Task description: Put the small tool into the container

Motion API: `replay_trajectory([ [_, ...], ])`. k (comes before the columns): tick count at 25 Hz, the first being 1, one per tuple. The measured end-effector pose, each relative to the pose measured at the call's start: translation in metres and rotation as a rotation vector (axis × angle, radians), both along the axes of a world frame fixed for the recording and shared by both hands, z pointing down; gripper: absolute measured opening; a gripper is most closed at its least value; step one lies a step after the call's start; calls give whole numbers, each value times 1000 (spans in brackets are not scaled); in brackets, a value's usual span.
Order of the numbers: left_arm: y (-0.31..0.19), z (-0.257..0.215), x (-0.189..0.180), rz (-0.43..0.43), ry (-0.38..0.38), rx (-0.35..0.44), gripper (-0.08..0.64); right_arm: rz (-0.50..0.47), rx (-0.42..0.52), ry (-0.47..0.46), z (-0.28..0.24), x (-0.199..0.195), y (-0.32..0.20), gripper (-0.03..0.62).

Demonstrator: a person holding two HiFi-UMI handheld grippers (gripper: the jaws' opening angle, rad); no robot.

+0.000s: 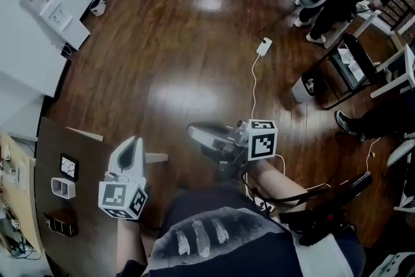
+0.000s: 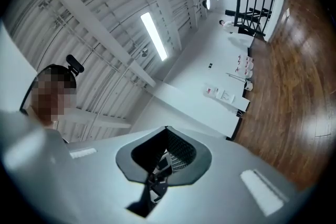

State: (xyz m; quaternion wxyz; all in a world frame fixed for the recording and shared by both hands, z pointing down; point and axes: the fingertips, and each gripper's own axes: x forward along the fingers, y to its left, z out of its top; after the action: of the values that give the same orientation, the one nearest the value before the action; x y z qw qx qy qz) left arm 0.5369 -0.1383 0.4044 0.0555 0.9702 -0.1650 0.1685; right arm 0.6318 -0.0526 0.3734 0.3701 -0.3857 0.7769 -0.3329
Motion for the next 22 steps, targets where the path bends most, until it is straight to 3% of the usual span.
replay_trajectory([
  [4,-8,9,-18,-67,-21,-14,-2,-69,27,-55,-2,-9,-16,0],
  [7,-32,8,-34,-178,12,-24,-2,-93,31,-104,-4,-9,-36,0],
  [12,-81,20,-51,-286,91,-112,-2,-109,1,-28,-5,-24,-71,0],
  [15,-98,20,-45,-255,126,-124,-2,-109,-20,24,-7,-30,-93,0],
  [22,-128,19,-21,-90,158,-108,-2,-66,-81,171,-5,-42,-147,0],
])
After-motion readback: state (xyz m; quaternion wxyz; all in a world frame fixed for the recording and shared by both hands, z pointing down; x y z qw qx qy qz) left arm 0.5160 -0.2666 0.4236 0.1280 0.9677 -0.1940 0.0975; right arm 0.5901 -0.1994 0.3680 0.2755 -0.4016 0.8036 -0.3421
